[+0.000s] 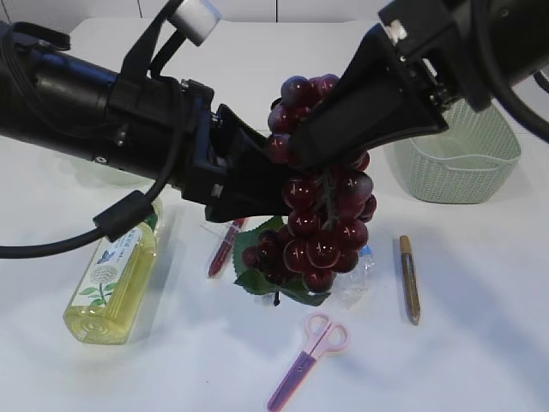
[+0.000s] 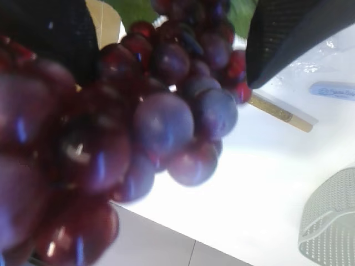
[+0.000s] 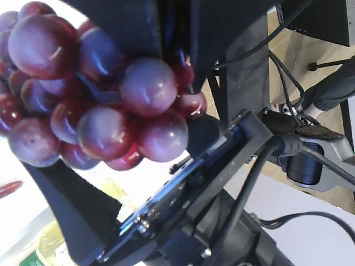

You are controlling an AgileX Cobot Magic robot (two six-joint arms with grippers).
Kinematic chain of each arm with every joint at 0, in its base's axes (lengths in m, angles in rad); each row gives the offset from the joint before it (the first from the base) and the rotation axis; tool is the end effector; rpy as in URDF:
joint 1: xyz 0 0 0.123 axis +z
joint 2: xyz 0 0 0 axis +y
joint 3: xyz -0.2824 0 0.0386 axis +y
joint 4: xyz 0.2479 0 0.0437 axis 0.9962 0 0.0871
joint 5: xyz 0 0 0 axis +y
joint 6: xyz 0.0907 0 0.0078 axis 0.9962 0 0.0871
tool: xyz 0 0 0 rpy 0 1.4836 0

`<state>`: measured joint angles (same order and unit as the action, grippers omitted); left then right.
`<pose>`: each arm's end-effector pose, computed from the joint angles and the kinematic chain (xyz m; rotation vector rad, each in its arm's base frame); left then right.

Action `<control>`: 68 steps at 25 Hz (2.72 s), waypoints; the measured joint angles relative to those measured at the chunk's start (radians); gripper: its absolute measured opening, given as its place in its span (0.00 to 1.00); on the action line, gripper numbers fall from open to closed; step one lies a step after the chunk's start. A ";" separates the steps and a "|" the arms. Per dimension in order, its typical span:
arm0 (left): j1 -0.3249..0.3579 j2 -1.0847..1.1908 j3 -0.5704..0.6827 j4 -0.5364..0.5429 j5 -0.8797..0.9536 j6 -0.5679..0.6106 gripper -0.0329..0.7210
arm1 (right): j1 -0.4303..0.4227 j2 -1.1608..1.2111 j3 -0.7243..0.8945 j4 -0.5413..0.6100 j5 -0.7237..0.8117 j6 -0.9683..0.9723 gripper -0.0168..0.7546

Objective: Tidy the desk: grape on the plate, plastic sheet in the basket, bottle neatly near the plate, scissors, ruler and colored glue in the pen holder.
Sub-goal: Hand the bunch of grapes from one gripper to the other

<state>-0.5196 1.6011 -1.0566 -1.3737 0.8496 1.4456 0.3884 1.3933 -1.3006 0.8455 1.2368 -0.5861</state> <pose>0.2529 -0.2220 0.2745 1.1585 1.8824 -1.1167 0.2240 0.1612 0.3711 -1.0127 2.3276 1.0906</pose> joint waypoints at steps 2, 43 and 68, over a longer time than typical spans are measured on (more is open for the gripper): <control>0.000 0.011 0.000 -0.005 0.008 0.005 0.84 | 0.004 0.005 0.000 0.000 -0.002 0.000 0.10; -0.039 0.066 -0.035 -0.137 0.029 0.053 0.17 | 0.028 0.007 -0.062 0.000 -0.041 0.004 0.10; -0.039 0.066 -0.036 -0.116 0.052 0.032 0.15 | 0.034 0.007 -0.062 0.027 -0.013 0.004 0.38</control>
<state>-0.5583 1.6670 -1.0931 -1.4900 0.9020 1.4774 0.4222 1.4000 -1.3630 0.8728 1.2235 -0.5824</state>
